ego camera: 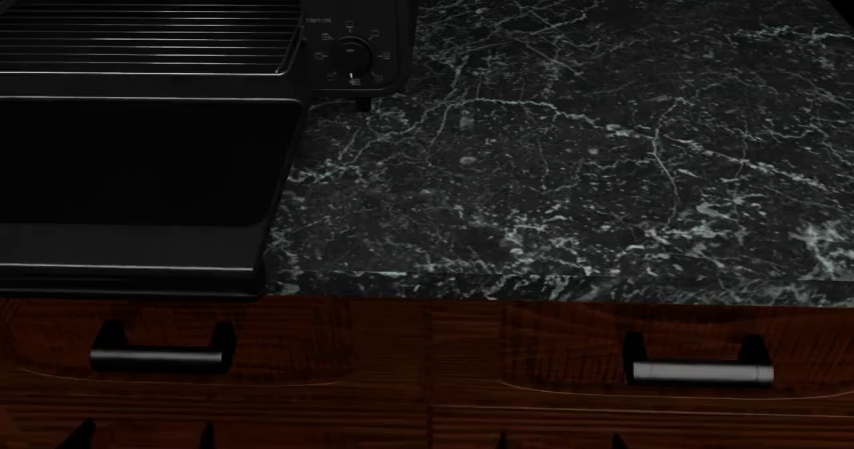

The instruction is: Fully slide the toaster oven bottom rack0 out.

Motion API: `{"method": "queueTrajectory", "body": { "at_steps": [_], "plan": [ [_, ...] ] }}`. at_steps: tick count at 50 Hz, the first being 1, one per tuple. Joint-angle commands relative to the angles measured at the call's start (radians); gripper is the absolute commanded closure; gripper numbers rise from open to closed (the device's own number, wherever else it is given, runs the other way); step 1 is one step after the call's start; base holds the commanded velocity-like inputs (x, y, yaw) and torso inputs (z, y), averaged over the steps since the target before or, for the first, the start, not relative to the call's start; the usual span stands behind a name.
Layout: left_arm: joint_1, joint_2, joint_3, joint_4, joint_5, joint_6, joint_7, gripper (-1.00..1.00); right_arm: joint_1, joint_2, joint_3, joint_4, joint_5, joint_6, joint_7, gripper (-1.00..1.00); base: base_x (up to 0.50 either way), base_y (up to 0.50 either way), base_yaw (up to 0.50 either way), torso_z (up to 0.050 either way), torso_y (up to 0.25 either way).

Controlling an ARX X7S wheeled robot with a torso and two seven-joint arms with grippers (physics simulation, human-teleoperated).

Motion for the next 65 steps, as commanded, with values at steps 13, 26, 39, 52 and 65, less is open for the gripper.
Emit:
{"method": "queueTrajectory", "body": {
  "at_steps": [13, 26, 39, 52, 65],
  "plan": [
    [-0.046, -0.07, 0.056, 0.207, -0.037, -0.265, -0.058, -1.0, 0.092, 0.094, -0.05, -0.387, 0.045, 0.451, 0.013, -1.0, 0.0, 0.0, 0.0, 0.0, 0.0],
    [-0.15, -0.122, 0.083, 0.607, -0.016, -0.647, -0.074, -1.0, 0.377, 0.136, -0.093, -0.678, 0.052, 0.888, -0.007, -1.0, 0.0, 0.0, 0.0, 0.0, 0.0],
    [-0.315, -0.148, 0.082, 0.696, -0.028, -0.82, -0.068, -1.0, 0.554, 0.134, -0.119, -0.738, 0.076, 1.042, -0.014, -1.0, 0.0, 0.0, 0.0, 0.0, 0.0],
    [-0.387, -0.17, 0.081, 0.751, -0.033, -0.926, -0.07, -1.0, 0.597, 0.142, -0.124, -0.717, 0.083, 1.058, -0.007, -1.0, 0.0, 0.0, 0.0, 0.0, 0.0],
    [-0.605, -0.205, 0.103, 0.709, -0.043, -1.098, -0.044, -1.0, 0.804, 0.143, -0.175, -0.604, 0.103, 1.168, -0.035, -1.0, 0.0, 0.0, 0.0, 0.0, 0.0]
  ]
}}
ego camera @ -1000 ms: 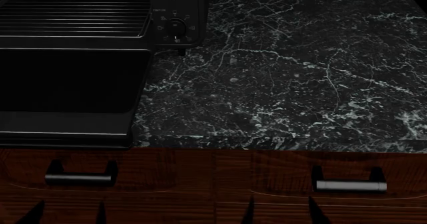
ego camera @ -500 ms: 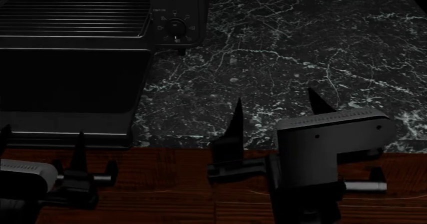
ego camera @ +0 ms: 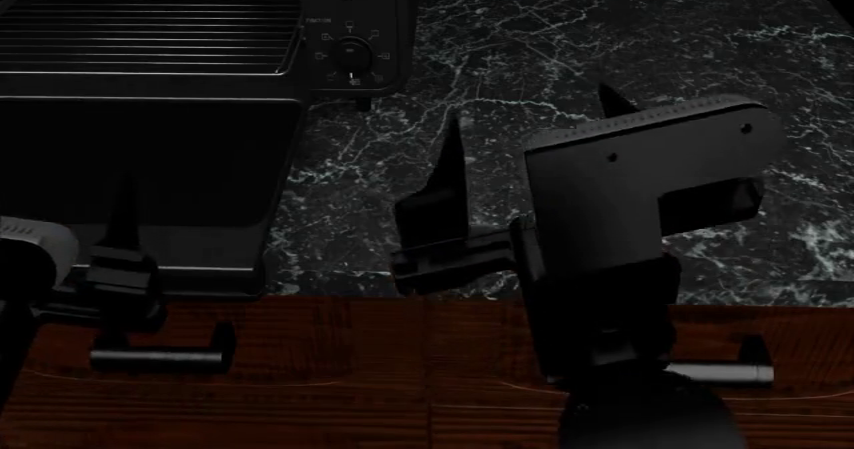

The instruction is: Fully slide the toaster oven bottom rack0 out.

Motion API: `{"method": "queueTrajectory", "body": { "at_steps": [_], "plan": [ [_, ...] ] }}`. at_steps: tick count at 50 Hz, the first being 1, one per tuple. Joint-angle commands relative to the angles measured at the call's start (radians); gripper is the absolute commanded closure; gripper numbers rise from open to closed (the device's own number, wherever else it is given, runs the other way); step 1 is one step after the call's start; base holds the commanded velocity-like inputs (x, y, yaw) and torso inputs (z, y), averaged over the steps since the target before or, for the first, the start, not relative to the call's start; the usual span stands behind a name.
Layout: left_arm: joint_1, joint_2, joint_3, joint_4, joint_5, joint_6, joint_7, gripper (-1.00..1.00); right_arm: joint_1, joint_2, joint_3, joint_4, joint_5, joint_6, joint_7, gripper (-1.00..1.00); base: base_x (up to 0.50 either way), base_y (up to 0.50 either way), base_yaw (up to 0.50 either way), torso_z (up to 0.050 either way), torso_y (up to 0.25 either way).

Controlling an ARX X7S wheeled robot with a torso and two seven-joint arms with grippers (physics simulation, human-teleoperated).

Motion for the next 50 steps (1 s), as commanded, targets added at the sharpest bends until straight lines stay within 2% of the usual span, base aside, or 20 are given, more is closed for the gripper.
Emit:
{"method": "queueTrajectory", "body": {
  "at_steps": [1, 26, 50],
  "plan": [
    [-0.12, -0.024, 0.011, -0.017, -0.004, -0.095, 0.01, -1.0, 0.13, 0.001, -0.026, 0.085, 0.017, 0.057, -0.018, -1.0, 0.0, 0.0, 0.0, 0.0, 0.0],
    [-0.099, -0.043, 0.009, -0.028, -0.005, -0.062, -0.004, -1.0, 0.159, 0.005, 0.014, 0.065, 0.035, 0.082, -0.001, -1.0, 0.15, 0.1, 0.0, 0.0, 0.0],
    [-0.09, -0.052, -0.006, -0.006, -0.018, -0.068, -0.008, -1.0, 0.155, 0.012, 0.01, 0.058, 0.048, 0.079, 0.015, -1.0, 0.21, 0.0, 0.0, 0.0, 0.0]
  ]
}}
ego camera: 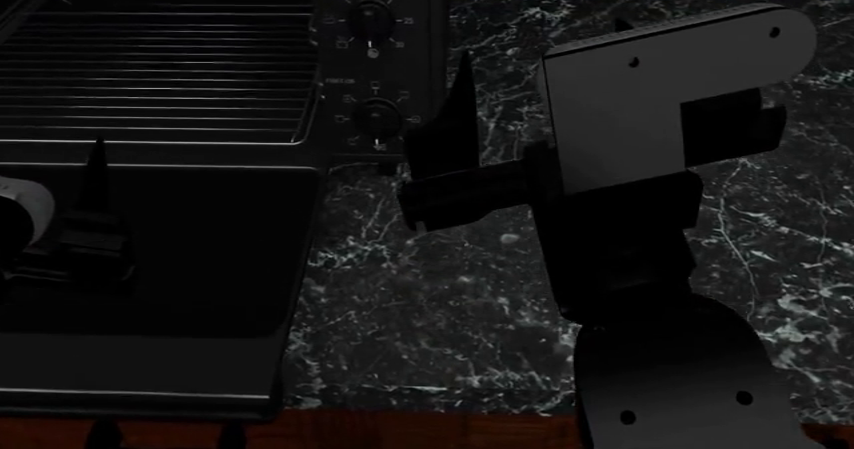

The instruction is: Fully slide the toaster oven bottom rack0 out.

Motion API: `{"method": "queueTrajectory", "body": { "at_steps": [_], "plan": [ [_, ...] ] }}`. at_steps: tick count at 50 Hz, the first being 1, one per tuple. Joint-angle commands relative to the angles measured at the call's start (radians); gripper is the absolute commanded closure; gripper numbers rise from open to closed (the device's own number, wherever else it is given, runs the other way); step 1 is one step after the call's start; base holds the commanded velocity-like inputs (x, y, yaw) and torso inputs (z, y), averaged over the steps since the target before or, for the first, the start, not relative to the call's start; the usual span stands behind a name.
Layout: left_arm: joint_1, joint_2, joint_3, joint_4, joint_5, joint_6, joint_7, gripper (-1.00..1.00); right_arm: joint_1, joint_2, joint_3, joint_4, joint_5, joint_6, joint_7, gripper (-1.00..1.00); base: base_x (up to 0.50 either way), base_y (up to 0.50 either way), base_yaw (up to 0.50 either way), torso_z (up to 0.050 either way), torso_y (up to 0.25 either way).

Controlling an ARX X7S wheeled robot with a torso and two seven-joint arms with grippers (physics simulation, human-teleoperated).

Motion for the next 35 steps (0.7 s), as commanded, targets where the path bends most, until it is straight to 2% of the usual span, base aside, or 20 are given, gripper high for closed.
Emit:
{"method": "queueTrajectory", "body": {
  "at_steps": [1, 20, 28, 31, 35],
  "plan": [
    [0.001, -0.005, -0.006, 0.011, -0.007, -0.006, -0.001, -1.0, 0.003, 0.003, -0.003, -0.007, 0.007, 0.005, 0.007, -1.0, 0.22, 0.0, 0.0, 0.0, 0.0],
    [0.002, -0.01, -0.004, 0.005, -0.011, -0.002, -0.01, -1.0, 0.002, 0.012, -0.01, -0.01, 0.017, 0.005, 0.015, -1.0, 0.22, 0.0, 0.0, 0.0, 0.0],
    [0.002, -0.008, -0.008, -0.007, -0.023, 0.0, -0.004, -1.0, 0.009, 0.014, -0.001, -0.014, 0.027, 0.017, 0.015, -1.0, 0.0, 0.0, 0.0, 0.0, 0.0],
    [-0.04, -0.029, 0.033, -0.031, -0.011, -0.046, -0.001, -1.0, 0.016, 0.02, -0.003, -0.007, 0.027, 0.019, 0.016, -1.0, 0.0, 0.0, 0.0, 0.0, 0.0],
    [-0.102, -0.111, 0.121, 0.018, 0.024, -0.156, 0.005, -1.0, 0.024, 0.025, 0.003, -0.017, 0.032, 0.03, 0.013, -1.0, 0.0, 0.0, 0.0, 0.0, 0.0]
  ]
}}
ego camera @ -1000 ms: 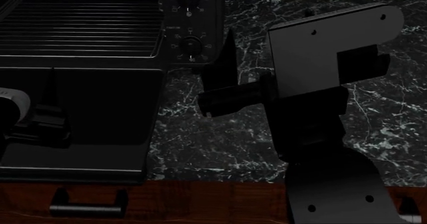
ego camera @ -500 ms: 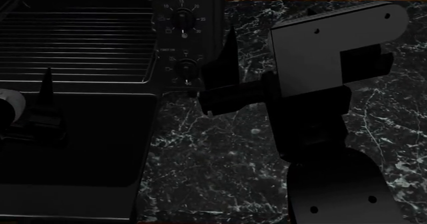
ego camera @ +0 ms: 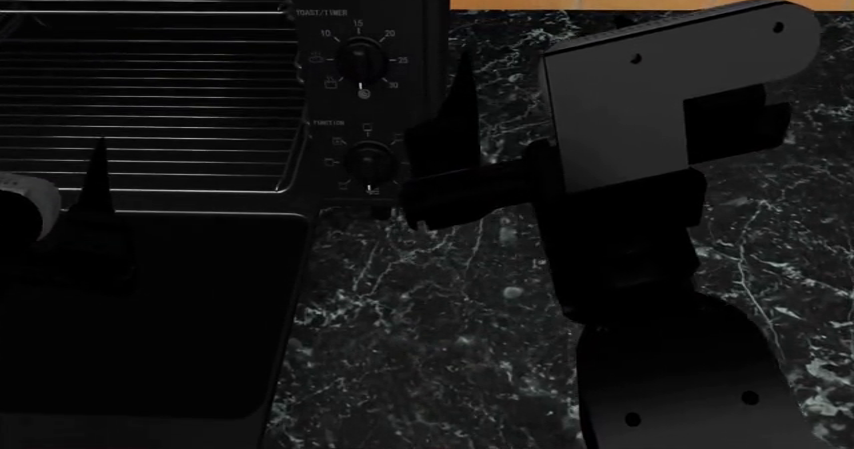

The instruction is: Fully slide the toaster oven bottom rack0 out.

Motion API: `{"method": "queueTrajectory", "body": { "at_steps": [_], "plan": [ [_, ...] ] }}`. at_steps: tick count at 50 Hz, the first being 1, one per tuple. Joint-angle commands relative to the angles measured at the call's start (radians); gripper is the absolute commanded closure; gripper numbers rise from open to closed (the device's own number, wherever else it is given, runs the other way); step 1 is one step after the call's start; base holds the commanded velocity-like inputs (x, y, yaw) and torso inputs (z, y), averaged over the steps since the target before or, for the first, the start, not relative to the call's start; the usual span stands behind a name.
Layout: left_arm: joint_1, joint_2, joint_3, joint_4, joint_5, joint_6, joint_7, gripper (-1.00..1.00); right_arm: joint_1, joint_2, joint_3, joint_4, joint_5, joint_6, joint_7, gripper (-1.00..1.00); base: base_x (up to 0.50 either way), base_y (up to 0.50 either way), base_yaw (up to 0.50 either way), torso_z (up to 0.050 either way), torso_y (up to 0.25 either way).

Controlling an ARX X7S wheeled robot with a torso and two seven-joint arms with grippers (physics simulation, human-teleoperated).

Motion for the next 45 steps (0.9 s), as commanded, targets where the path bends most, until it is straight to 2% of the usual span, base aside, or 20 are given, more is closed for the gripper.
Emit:
{"method": "queueTrajectory", "body": {
  "at_steps": [1, 5, 6, 7, 9, 10, 11, 22, 31, 45],
  "plan": [
    [-0.083, -0.096, 0.115, 0.028, 0.038, -0.134, 0.008, -1.0, 0.012, 0.012, 0.007, -0.006, 0.01, 0.013, -0.001, -1.0, 0.0, 0.0, 0.0, 0.0, 0.0],
    [-0.132, -0.175, 0.233, 0.027, 0.087, -0.173, -0.007, -1.0, 0.014, 0.017, 0.015, -0.006, 0.014, 0.014, -0.002, -1.0, 0.0, 0.0, 0.0, 0.0, 0.0],
    [-0.282, -0.311, 0.383, 0.006, 0.126, -0.323, 0.04, -1.0, 0.019, 0.02, 0.028, -0.014, 0.015, 0.022, -0.002, -1.0, 0.0, 0.0, 0.0, 0.0, 0.0],
    [-0.327, -0.313, 0.527, 0.007, 0.126, -0.334, 0.044, -1.0, 0.02, 0.02, 0.029, -0.018, 0.017, 0.026, -0.002, -1.0, 0.0, 0.0, 0.0, 0.0, 0.0],
    [-0.335, -0.315, 0.545, -0.004, 0.126, -0.329, 0.047, -1.0, 0.019, 0.021, 0.027, -0.02, 0.017, 0.026, 0.0, -1.0, 0.0, 0.0, 0.0, 0.0, 0.0],
    [-0.381, -0.341, 0.667, -0.03, 0.142, -0.325, 0.055, -1.0, 0.014, 0.024, 0.029, -0.022, 0.016, 0.024, 0.001, -1.0, 0.0, 0.0, 0.0, 0.0, 0.0],
    [-0.405, -0.347, 0.716, -0.024, 0.145, -0.335, 0.065, -1.0, 0.014, 0.025, 0.033, -0.031, 0.019, 0.033, 0.0, -1.0, 0.0, 0.0, 0.0, 0.0, 0.0],
    [-0.494, -0.374, 0.883, 0.0, 0.166, -0.408, 0.089, -1.0, 0.017, 0.029, 0.035, -0.041, 0.025, 0.043, 0.005, -1.0, 0.0, 0.0, 0.0, 0.0, 0.0],
    [-0.537, -0.378, 0.918, -0.023, 0.156, -0.412, 0.12, -1.0, 0.017, 0.031, 0.036, -0.043, 0.03, 0.043, 0.008, -1.0, 0.0, 0.0, 0.0, 0.0, 0.0],
    [-0.576, -0.405, 1.054, -0.054, 0.157, -0.408, 0.148, -1.0, 0.016, 0.036, 0.037, -0.044, 0.038, 0.047, 0.013, -1.0, 0.0, 0.0, 0.0, 0.0, 0.0]
  ]
}}
